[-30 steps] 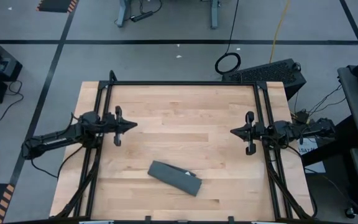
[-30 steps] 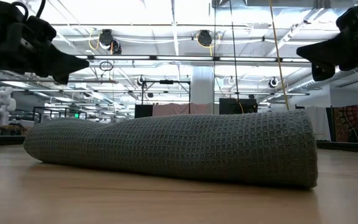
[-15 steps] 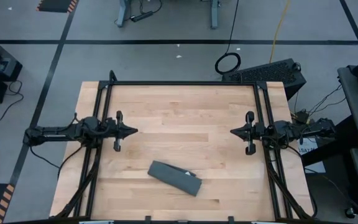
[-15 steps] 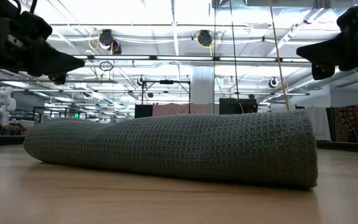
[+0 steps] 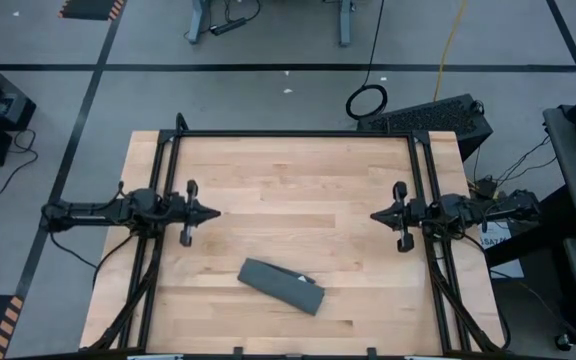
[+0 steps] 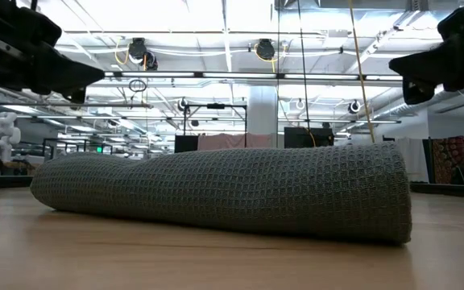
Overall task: Roll towel
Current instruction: Return to Home Position
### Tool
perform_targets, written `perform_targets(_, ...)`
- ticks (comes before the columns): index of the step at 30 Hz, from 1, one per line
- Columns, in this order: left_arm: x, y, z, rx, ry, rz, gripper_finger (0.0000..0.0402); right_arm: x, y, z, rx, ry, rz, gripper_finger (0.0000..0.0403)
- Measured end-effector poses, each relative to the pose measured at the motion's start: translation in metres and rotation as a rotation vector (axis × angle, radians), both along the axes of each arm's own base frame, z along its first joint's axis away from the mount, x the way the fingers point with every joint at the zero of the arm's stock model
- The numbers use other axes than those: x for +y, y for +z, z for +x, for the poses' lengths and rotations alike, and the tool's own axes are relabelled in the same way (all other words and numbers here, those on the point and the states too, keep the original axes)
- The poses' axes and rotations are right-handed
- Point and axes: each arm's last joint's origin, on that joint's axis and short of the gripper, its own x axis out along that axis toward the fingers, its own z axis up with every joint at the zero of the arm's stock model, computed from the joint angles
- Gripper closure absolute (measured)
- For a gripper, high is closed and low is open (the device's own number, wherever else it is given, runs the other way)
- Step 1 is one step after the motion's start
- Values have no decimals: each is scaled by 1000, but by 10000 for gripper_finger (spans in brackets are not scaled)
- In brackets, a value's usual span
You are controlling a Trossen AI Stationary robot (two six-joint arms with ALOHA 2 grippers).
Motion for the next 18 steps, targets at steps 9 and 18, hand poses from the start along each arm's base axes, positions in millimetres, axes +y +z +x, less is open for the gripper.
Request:
perform_targets(9,-3,0,0,-1,-10,13,400,0,-2,2,28,2,11,403)
perform_targets(18,-2,0,0,-1,0,27,400,0,-2,2,25,1,-4,403)
